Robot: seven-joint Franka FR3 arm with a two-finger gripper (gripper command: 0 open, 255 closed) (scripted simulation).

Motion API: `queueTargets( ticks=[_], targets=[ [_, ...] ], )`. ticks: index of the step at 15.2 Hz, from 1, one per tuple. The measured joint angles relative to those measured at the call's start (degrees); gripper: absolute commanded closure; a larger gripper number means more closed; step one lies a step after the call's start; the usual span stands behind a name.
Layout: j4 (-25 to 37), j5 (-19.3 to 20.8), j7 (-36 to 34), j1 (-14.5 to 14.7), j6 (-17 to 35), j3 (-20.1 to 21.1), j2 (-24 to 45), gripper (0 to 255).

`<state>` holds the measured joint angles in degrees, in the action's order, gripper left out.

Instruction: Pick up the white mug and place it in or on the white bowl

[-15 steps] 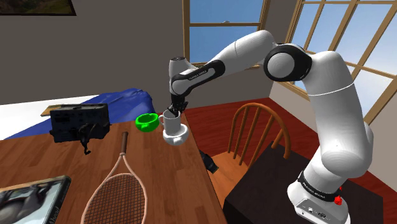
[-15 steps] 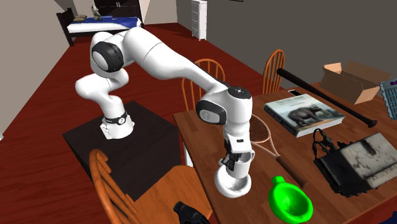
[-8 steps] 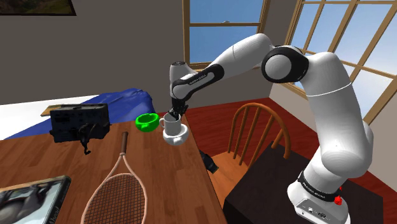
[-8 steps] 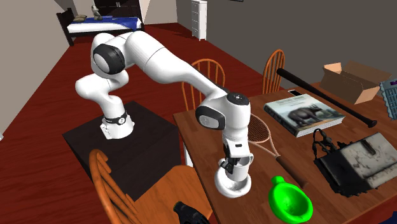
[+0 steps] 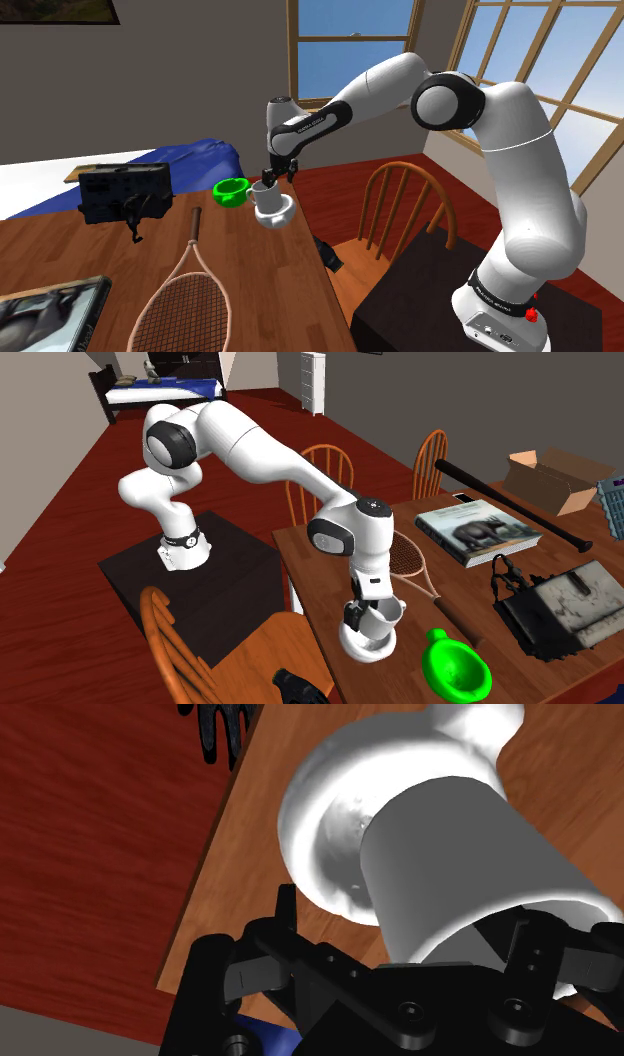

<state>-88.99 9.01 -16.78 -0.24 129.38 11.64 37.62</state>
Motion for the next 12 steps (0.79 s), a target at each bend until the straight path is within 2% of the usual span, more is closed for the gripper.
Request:
queueTargets(
  ticks=[6,12],
  targets=[
    [0.49,-0.84,0.53,-0.46,-4.24,0.59,-3.87,0],
    [0.70,-0.93,0.54,-0.46,-4.88,0.66,-4.23,0]
  ],
)
